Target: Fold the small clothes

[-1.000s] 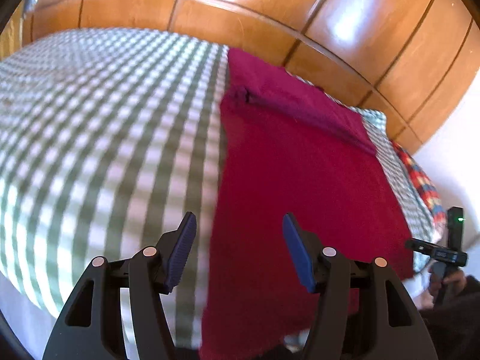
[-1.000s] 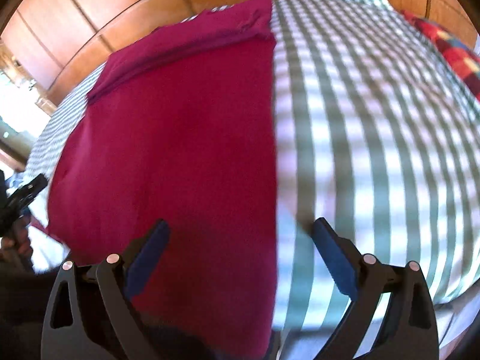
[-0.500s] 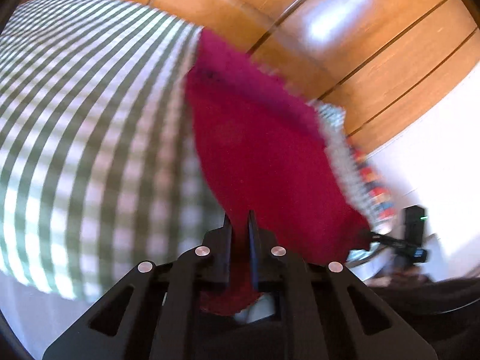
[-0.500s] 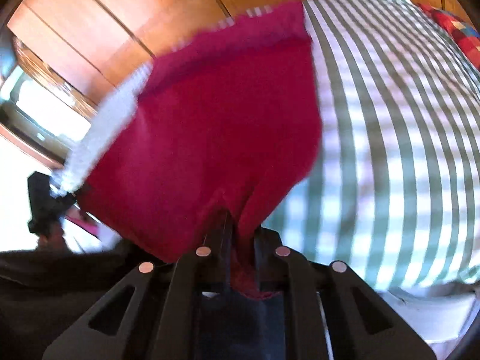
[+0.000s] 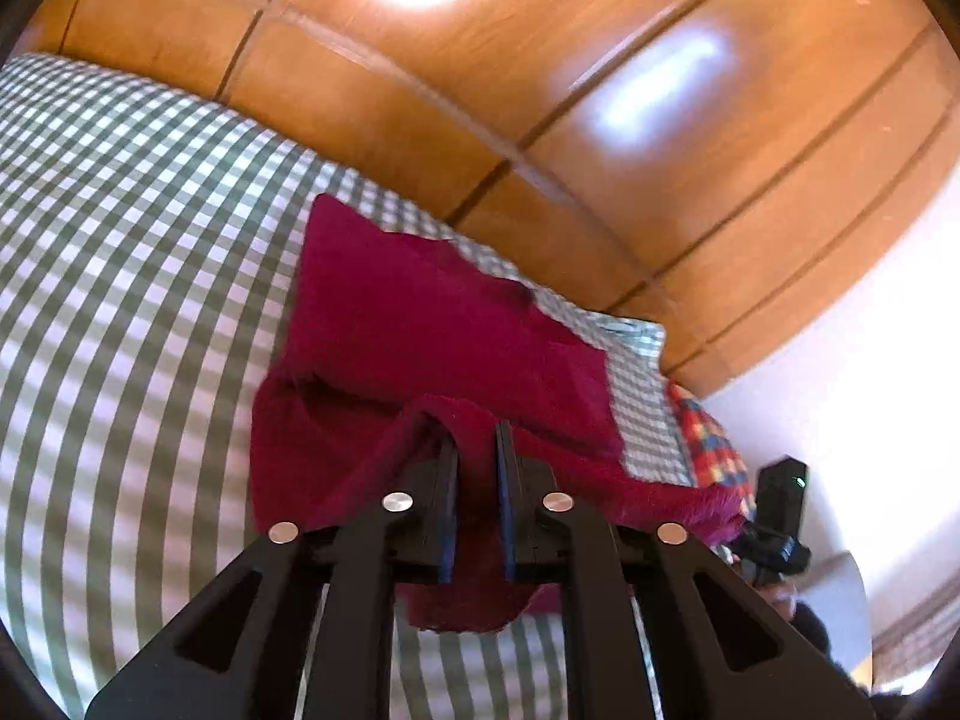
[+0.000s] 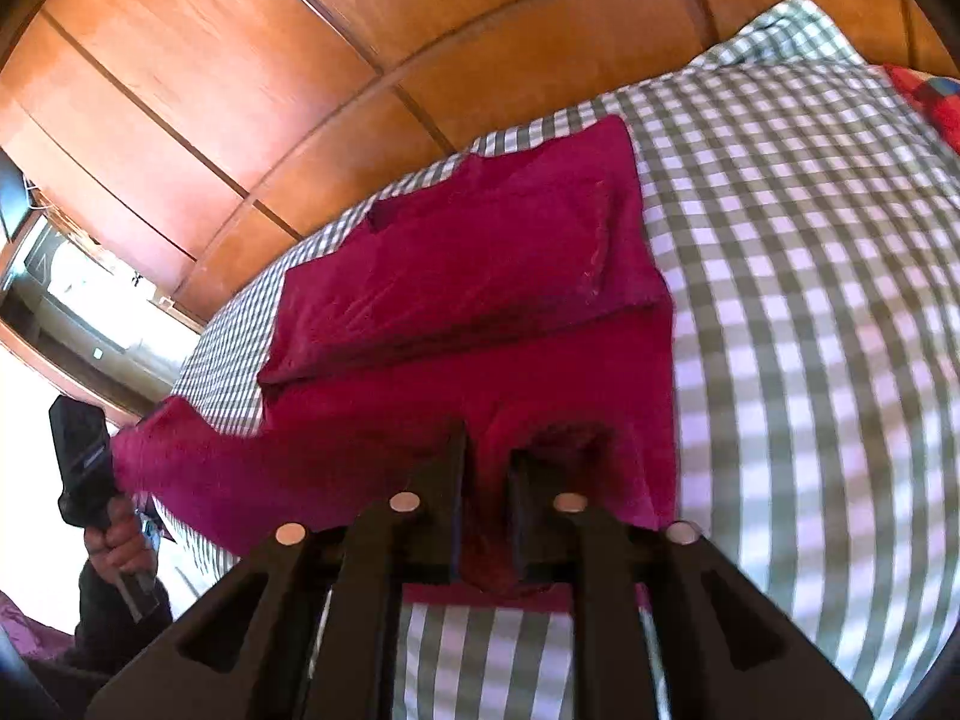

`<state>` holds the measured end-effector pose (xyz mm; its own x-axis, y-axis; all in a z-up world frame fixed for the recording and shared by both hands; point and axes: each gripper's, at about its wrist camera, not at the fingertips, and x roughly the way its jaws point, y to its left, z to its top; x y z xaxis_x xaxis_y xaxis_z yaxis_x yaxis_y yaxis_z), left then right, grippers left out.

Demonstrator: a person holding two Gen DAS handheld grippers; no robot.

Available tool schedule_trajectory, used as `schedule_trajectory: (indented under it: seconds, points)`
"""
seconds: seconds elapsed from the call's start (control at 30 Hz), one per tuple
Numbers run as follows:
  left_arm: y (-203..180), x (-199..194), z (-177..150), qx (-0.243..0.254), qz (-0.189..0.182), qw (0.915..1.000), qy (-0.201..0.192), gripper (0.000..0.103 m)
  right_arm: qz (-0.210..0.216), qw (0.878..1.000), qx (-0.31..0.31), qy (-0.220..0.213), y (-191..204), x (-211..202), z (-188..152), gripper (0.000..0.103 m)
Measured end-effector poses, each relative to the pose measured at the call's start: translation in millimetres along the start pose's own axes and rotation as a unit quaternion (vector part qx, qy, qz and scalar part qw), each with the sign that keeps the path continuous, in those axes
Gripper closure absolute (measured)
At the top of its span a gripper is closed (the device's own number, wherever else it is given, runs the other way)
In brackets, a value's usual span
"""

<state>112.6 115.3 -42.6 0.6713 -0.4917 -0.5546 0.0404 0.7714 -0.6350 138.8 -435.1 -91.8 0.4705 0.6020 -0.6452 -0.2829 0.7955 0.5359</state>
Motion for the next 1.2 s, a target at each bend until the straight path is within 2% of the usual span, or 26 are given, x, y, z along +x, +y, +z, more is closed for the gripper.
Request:
schedule_trajectory:
  seconds: [0.03, 0.07, 0.17, 0.27, 0.4, 0.43, 0.5, 0.53, 0.57, 0.6, 0.63, 0.67, 0.7, 0.77, 0.87, 1.2]
  points:
    - [3, 3, 6, -0.008, 0.002, 1.0, 0.001, 0.054, 0.003, 1.0, 0.002, -0.007, -1, -2, 4, 0.045]
    - [7, 5, 13, -0.018, 0.002, 0.9998, -0.008, 0.032, 0.012, 1.0, 0.009, -0.016, -3, -5, 4, 0.023]
    - [18, -6, 20, -0.03, 0.005, 0.9989, -0.035, 0.031, 0.025, 0.999, 0.019, -0.04, -12, -20, 8, 0.021]
    - [36, -14, 15, -0.036, 0.021, 0.9982, -0.043, 0.031, 0.005, 0.998, 0.025, -0.049, -23, -34, -12, 0.017]
    - [56, -5, -25, -0.004, 0.056, 0.9984, -0.006, 0.031, -0.023, 0.999, 0.036, -0.01, -37, -21, -45, 0.019]
    - [59, -1, -34, -0.003, 0.055, 0.9985, 0.002, 0.031, -0.028, 0.999, 0.038, -0.003, -38, -15, -51, 0.021]
    - [60, 10, -50, -0.002, 0.042, 0.9988, 0.027, 0.031, -0.038, 0.998, 0.04, 0.006, -38, -2, -60, 0.032]
    - [57, 15, -56, 0.006, 0.041, 0.9983, 0.04, 0.04, -0.05, 0.998, 0.035, 0.003, -36, 3, -62, 0.039]
    - [54, 20, -61, 0.017, 0.05, 0.9976, 0.046, 0.055, -0.063, 0.998, 0.029, 0.0, -34, 7, -62, 0.044]
    - [51, 22, -64, 0.028, 0.067, 0.9964, 0.045, 0.063, -0.079, 0.997, 0.018, -0.003, -30, 11, -61, 0.051]
    - [51, 23, -64, 0.025, 0.074, 0.996, 0.045, 0.077, -0.087, 0.996, 0.014, -0.005, -28, 13, -59, 0.056]
    - [54, 22, -64, 0.015, 0.074, 0.9962, 0.044, 0.084, -0.087, 0.996, 0.014, -0.005, -29, 15, -57, 0.069]
    - [57, 18, -63, 0.005, 0.066, 0.9969, 0.041, 0.087, -0.083, 0.996, 0.014, -0.003, -29, 13, -56, 0.079]
    - [55, 7, -66, 0.012, 0.064, 0.9972, 0.037, 0.091, -0.091, 0.996, -0.007, -0.001, -23, 8, -58, 0.082]
    - [47, -13, -81, 0.039, 0.058, 0.9967, 0.042, 0.092, -0.094, 0.995, -0.028, 0.01, -19, 1, -68, 0.083]
    - [40, -78, -169, 0.034, 0.025, 0.9955, 0.085, 0.091, -0.081, 0.991, -0.069, 0.086, -19, -50, -141, 0.081]
